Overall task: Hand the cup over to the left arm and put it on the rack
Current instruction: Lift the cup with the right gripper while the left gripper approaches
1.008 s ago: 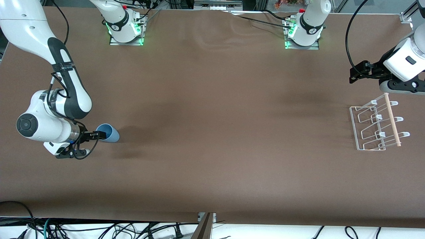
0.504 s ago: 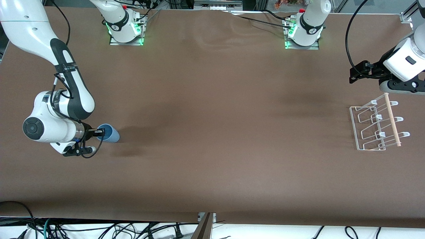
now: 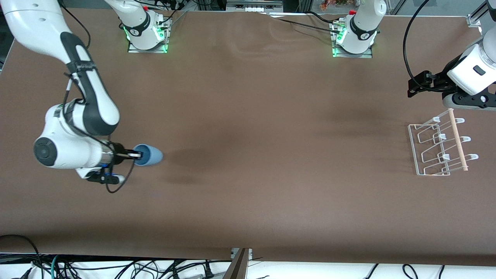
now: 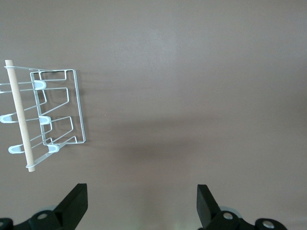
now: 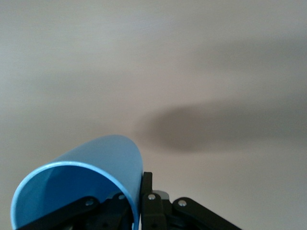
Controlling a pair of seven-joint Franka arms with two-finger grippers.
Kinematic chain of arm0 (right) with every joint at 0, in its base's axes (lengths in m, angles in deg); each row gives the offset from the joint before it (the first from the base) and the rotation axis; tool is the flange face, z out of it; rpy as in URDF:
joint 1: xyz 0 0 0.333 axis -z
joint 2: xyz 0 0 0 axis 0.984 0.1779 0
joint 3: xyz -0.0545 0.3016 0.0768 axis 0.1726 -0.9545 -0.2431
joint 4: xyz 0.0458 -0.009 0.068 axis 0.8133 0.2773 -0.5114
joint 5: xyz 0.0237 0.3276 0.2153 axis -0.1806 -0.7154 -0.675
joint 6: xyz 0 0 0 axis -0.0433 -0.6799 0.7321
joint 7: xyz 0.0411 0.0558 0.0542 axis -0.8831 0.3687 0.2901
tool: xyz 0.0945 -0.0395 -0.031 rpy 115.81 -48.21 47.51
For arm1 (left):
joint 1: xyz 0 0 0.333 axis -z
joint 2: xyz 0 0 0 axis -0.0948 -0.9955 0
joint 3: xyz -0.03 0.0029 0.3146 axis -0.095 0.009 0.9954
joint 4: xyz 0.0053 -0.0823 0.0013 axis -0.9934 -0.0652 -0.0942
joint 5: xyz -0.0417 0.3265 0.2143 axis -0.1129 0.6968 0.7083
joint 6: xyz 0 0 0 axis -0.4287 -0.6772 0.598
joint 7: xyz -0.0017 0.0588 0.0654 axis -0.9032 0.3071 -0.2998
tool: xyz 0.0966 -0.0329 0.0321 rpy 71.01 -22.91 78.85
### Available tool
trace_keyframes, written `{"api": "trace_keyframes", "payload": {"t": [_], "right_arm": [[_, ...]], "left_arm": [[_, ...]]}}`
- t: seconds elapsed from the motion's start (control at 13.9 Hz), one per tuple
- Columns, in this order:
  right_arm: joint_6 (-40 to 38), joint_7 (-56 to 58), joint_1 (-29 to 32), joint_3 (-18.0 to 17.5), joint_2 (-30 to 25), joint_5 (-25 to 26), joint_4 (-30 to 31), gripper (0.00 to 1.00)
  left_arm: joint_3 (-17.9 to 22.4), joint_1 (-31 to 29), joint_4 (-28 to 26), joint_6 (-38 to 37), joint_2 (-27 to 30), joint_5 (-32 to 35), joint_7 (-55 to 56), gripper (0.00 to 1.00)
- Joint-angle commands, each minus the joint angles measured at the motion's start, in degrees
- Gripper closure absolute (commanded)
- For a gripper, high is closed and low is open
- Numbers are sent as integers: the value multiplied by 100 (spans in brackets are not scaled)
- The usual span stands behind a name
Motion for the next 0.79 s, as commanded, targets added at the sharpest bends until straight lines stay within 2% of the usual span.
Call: {"api": "trace_keyframes", "payload": {"t": [0.0, 0.14, 0.43, 0.72], "right_arm": [[-79, -1481, -536, -198, 40, -524, -537, 100], [-26, -2432, -1038, -198, 40, -937, -871, 100], [167, -3376, -1715, -198, 31, -2027, -1189, 100], [194, -3482, -2085, -207, 40, -3345, -1198, 100]], "left_arm": [[-40, 20, 62, -266, -131, -97, -327, 0], [-58, 108, 79, -442, -385, -123, -1343, 0], [-67, 187, 238, -373, -650, -448, -2304, 0], [-67, 91, 202, -21, -913, -1492, -4243, 0]]}}
